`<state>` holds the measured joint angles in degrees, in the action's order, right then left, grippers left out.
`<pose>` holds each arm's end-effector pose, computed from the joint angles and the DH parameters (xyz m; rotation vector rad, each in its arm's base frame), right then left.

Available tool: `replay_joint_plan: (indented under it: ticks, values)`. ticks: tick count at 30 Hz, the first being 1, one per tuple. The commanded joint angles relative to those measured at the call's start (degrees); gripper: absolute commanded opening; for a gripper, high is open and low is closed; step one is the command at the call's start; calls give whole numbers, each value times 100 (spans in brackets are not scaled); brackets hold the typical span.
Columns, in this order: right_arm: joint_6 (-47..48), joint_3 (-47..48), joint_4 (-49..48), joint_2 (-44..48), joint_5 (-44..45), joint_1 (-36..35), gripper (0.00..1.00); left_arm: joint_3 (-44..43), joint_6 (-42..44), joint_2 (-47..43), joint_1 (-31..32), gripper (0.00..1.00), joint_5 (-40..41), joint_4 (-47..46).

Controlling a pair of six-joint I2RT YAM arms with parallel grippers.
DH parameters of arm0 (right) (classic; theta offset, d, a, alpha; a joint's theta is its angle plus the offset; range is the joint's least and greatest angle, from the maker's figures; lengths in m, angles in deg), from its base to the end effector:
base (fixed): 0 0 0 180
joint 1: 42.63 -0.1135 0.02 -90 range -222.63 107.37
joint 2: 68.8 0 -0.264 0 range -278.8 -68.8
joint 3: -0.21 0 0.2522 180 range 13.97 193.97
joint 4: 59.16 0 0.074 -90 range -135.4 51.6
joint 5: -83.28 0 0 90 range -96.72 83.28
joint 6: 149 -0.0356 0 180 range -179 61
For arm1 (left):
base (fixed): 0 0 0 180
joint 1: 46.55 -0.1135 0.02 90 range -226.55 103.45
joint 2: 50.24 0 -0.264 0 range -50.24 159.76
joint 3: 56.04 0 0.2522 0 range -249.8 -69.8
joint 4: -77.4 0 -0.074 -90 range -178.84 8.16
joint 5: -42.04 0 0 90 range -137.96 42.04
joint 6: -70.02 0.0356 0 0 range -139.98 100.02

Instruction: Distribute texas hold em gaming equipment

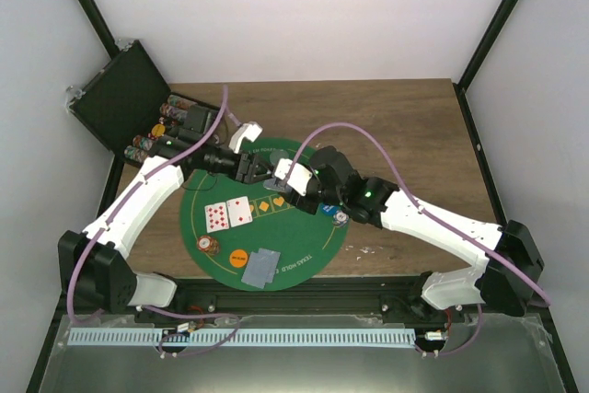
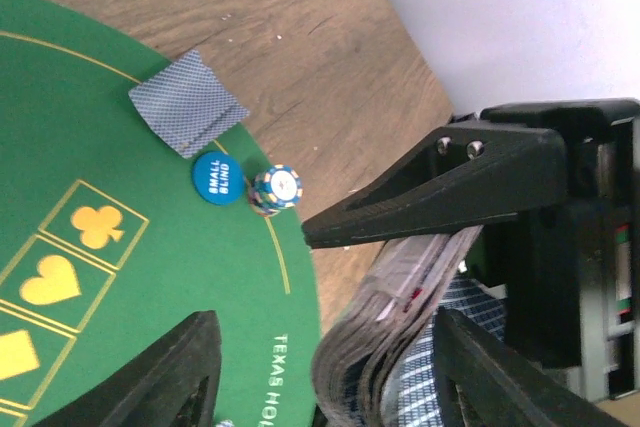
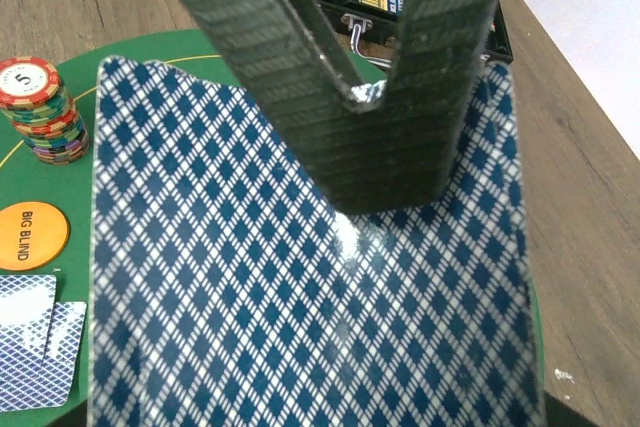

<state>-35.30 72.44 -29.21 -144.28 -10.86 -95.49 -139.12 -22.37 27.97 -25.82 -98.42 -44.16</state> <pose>0.1774 0.2385 0.2948 -1.3786 1.6784 0.3715 0.2472 -0.1229 0.3156 0.7521 2.3170 -1.2701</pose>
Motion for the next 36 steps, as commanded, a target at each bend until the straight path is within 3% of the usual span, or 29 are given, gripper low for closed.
replay_joint_plan:
  ticks: [1, 8, 18, 22, 24, 31, 36]
  values:
    - [-31, 286, -215, 55, -70, -66, 50, -30, -12, -12, 19, 55, 300, -199]
    - [13, 125, -194, 189, 121, -64, 50, -137, 206, -130, -7, 42, 450, 45]
    - [43, 121, -68, 204, 276, -64, 50, -284, 481, -215, -84, 39, 146, 361]
    - [38, 127, -58, 200, 282, -62, 50, -236, 540, -254, -113, 22, 7, 375]
    - [43, 137, -52, 185, 276, -66, 50, -217, 544, -255, -111, 18, -141, 372]
    - [40, 184, -82, 112, 213, -60, 50, -192, 354, -131, -100, 23, -267, 146]
    - [38, 225, -33, 108, 256, -55, 50, -243, 463, -150, -96, 0, -121, 223]
